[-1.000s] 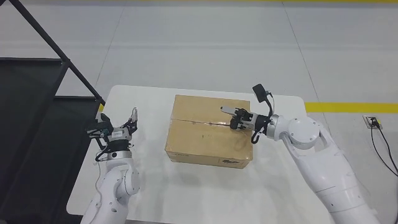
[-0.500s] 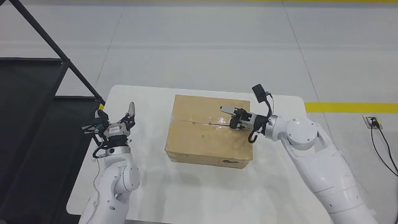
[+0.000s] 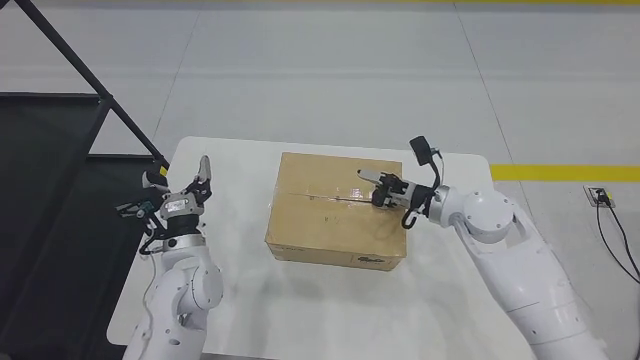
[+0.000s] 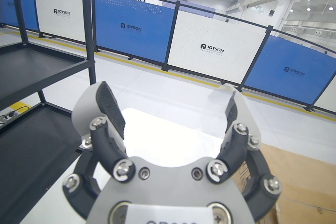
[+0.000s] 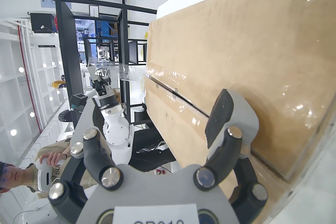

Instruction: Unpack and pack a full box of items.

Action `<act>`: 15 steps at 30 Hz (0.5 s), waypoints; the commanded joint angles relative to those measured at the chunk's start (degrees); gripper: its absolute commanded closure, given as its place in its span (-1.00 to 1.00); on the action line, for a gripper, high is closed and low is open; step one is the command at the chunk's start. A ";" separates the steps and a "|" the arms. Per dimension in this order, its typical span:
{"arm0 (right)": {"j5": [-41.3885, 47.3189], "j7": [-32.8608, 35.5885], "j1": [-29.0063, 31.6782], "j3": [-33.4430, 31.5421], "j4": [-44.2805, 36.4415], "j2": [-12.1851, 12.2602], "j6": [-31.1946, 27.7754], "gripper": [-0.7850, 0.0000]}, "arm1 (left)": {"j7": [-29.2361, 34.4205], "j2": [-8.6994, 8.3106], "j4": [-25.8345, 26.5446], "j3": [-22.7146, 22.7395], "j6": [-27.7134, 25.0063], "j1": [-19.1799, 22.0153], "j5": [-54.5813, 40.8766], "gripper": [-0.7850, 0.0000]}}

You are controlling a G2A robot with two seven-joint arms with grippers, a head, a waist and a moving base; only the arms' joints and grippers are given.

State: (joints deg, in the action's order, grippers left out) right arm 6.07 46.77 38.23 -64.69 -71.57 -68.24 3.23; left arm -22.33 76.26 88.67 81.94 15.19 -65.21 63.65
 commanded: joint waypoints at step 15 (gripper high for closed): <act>-0.66 -0.37 2.05 -2.01 -2.98 0.66 1.51 -1.00 | 3.25 0.42 0.95 0.38 -0.15 1.02 2.60 -1.00</act>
State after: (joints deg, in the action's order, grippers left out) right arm 5.45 46.29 40.34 -66.72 -74.56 -67.59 4.72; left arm -19.26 76.66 90.37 82.24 15.10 -64.43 66.06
